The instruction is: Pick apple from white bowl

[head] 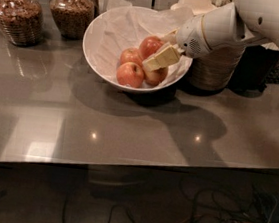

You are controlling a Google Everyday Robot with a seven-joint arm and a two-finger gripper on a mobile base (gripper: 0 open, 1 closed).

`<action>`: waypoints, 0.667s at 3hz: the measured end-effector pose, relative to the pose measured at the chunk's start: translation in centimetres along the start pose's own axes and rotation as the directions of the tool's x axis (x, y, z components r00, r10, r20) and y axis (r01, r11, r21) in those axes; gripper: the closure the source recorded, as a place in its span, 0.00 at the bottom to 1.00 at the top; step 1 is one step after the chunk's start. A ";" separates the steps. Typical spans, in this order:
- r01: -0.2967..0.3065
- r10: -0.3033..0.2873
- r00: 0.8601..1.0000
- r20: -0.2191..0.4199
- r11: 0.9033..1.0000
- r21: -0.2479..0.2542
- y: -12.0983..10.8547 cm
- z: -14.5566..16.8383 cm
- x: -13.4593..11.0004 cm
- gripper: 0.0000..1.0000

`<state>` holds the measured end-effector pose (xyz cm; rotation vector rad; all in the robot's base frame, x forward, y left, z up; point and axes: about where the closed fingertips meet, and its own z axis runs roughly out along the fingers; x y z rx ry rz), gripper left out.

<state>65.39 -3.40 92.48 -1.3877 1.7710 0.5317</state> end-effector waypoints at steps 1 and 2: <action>0.062 -0.062 0.998 0.015 0.998 0.013 2.4 -4.4 0.6 1.00; 0.097 -0.098 0.995 0.017 0.995 0.023 5.1 -9.1 1.6 1.00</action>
Offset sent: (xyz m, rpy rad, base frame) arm -0.1298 -0.1097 0.0535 -0.0312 -0.1316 0.0448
